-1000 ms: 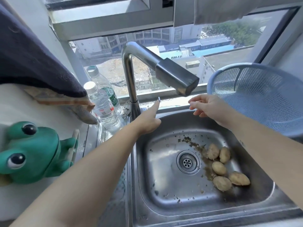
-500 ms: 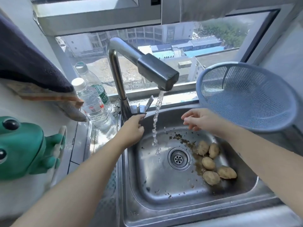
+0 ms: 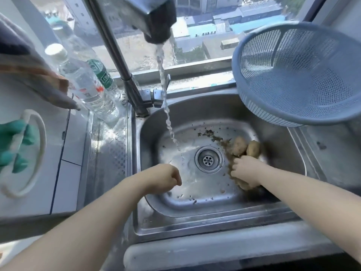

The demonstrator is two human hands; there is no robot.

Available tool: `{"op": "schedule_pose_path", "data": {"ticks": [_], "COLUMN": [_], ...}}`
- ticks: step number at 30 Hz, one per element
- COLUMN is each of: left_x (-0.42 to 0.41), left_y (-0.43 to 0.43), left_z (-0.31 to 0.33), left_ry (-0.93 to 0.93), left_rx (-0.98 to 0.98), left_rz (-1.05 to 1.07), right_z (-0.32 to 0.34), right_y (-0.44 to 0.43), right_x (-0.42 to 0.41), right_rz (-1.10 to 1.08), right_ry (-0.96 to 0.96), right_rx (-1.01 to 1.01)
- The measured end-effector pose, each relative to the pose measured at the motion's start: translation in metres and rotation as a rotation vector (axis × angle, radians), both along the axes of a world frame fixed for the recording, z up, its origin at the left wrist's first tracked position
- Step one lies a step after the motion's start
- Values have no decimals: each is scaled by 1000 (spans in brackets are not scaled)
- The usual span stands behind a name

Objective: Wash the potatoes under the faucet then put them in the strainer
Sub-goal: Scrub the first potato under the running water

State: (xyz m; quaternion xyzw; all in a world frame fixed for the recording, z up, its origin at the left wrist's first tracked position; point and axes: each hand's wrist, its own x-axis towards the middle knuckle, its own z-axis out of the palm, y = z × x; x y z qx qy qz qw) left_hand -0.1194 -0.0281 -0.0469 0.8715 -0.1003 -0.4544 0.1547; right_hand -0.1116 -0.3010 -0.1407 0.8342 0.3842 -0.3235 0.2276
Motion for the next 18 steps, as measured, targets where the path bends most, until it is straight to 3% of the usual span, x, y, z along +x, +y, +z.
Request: {"op": "schedule_pose_path", "data": {"ticks": [4,10,12,15,18], "left_x": [4,3,2,2,3], "left_y": [-8,-3,0,6,8], "left_z": [4,5,4,2,0], "left_ry": [-67,-34,-28,-37,-66], "left_rx": [-35,-53,-56,-91,-226], "left_rz": [5,67,80,160,480], "right_z": [-18,-25,-14,10,41], "right_y": [2,13,21,44,80], "right_x": [-1,-5,-3,3,8], "right_rz": [105,136,-22,-510,-926], "right_ry": [34,34,52,147,225], "right_rx": [-118,-122,9,407,861]}}
